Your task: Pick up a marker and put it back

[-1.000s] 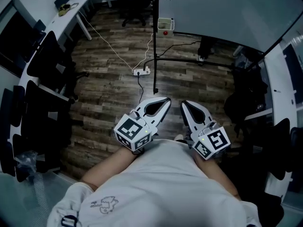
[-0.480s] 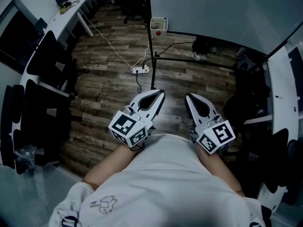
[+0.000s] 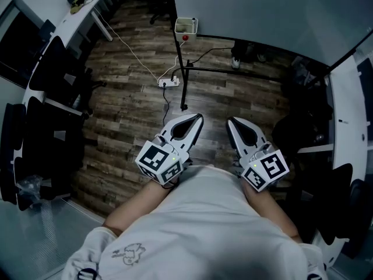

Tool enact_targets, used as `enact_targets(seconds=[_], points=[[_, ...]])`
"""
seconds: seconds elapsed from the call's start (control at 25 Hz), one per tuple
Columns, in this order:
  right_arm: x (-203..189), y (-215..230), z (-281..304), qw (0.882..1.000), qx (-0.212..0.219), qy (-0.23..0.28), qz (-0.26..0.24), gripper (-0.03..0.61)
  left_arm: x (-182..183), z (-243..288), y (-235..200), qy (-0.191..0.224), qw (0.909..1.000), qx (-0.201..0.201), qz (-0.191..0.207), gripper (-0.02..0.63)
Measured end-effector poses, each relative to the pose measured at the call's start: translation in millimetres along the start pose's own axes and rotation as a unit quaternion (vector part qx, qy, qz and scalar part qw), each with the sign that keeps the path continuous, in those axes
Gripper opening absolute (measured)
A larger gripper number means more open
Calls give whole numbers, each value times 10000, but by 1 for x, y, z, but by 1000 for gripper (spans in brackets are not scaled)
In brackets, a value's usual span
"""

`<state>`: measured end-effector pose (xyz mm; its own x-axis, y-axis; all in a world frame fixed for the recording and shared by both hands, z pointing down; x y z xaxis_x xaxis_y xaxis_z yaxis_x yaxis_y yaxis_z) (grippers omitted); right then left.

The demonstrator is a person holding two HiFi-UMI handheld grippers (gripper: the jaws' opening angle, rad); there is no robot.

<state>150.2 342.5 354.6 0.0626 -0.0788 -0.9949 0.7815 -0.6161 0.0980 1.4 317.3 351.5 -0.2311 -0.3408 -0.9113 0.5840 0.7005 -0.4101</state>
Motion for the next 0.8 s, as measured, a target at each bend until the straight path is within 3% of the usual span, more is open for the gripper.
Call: enact_targets(seconds=[0.16, 0.8], points=[[-5, 14, -1, 9997, -92, -57, 203, 11, -6, 20, 2, -118, 9998, -127, 29, 5], [-1, 53, 21, 9984, -552, -88, 84, 11, 7, 72, -16, -283, 9972, -612, 311, 5]])
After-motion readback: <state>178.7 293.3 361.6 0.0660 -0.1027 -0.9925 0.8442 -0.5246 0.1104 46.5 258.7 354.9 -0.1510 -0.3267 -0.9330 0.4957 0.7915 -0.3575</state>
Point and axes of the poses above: the fingertips, and each gripper's own axes: z forward along the fingers, y to its right, x out of its top, the point moved 5 cm from there along -z, backward along the fingers, and after that the axes turned 9 degrees about -z, right-handed, at the moved point
